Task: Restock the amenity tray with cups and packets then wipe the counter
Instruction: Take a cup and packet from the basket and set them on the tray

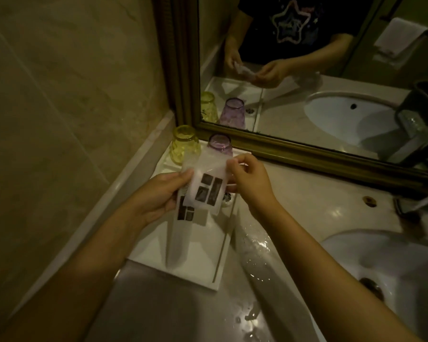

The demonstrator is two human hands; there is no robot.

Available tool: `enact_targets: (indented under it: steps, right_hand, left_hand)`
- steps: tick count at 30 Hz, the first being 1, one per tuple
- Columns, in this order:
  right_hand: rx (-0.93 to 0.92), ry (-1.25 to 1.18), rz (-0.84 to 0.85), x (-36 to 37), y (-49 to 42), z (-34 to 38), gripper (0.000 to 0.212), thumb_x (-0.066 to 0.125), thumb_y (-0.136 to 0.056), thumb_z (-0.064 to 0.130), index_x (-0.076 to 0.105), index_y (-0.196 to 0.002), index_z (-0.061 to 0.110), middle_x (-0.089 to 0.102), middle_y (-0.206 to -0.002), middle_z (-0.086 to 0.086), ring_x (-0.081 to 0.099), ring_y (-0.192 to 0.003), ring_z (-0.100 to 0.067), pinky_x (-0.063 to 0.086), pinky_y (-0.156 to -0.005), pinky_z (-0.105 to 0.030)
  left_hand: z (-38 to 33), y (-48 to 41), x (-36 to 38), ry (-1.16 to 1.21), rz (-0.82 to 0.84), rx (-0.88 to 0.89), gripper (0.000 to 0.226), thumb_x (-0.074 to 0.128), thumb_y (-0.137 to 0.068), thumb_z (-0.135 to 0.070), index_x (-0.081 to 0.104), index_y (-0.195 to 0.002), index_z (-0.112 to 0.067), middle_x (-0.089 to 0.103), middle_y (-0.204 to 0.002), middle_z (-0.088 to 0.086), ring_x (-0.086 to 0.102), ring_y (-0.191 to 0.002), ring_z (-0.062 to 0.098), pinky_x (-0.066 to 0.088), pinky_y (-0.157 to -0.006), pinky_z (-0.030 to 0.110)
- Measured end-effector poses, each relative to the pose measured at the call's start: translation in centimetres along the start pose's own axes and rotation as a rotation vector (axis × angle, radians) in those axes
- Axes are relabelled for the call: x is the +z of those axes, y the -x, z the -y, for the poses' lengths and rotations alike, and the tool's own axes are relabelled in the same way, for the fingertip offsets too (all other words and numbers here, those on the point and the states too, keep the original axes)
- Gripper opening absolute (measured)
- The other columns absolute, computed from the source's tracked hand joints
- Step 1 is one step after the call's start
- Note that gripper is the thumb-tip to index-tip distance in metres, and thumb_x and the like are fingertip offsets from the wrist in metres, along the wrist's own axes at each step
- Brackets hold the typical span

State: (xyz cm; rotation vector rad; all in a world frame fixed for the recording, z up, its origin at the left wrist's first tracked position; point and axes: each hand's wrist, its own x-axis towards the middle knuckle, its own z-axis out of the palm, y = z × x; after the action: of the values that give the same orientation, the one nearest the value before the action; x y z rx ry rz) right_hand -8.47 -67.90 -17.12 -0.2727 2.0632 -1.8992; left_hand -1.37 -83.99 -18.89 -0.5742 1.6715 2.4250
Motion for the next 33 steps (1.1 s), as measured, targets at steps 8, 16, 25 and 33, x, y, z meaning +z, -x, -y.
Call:
enact_targets:
  steps: [8,16,25,33]
  right_hand:
    - [0.058,0.031,0.018,-1.0,2.6,-3.8,0.014,0.043,-0.095,0.012,0.048,-0.108,0.012,0.059,-0.095,-0.001,0.065,-0.083,-0.017,0.06,-0.062,-0.026]
    - [-0.021,0.412,0.177,0.5,5.4,-7.9,0.016,0.043,-0.096,0.015,0.051,-0.109,0.017,0.061,-0.097,-0.001,0.064,-0.081,-0.014,0.056,-0.068,-0.024]
    - [-0.196,0.849,0.261,-0.2,5.1,-7.8,0.019,0.047,-0.094,0.021,0.057,-0.11,0.021,0.059,-0.108,-0.005,0.057,-0.096,-0.018,0.05,-0.085,-0.029]
    - [-0.271,0.922,0.274,-0.7,5.4,-9.0,0.023,0.058,-0.087,0.022,0.059,-0.11,0.023,0.056,-0.105,0.009,0.041,-0.098,-0.008,0.038,-0.084,-0.022]
  left_hand:
    - [-0.5,1.9,-2.4,-0.039,-0.147,0.003,0.031,0.036,-0.096,-0.024,0.058,-0.096,-0.002,0.068,-0.092,0.015,0.072,-0.07,0.017,0.059,-0.062,0.026]
    - [-0.6,2.0,-3.9,0.074,-0.182,0.01,0.033,0.035,-0.097,-0.027,0.058,-0.094,-0.003,0.066,-0.092,0.016,0.072,-0.069,0.019,0.058,-0.057,0.027]
    - [-1.1,1.3,-3.9,0.087,-0.126,0.016,0.033,0.039,-0.096,-0.029,0.059,-0.097,-0.003,0.071,-0.088,0.013,0.072,-0.078,0.022,0.058,-0.059,0.028]
    - [-1.2,0.3,-3.4,0.082,-0.063,0.03,0.033,0.036,-0.097,-0.029,0.058,-0.098,-0.005,0.075,-0.08,0.008,0.072,-0.078,0.02,0.057,-0.06,0.026]
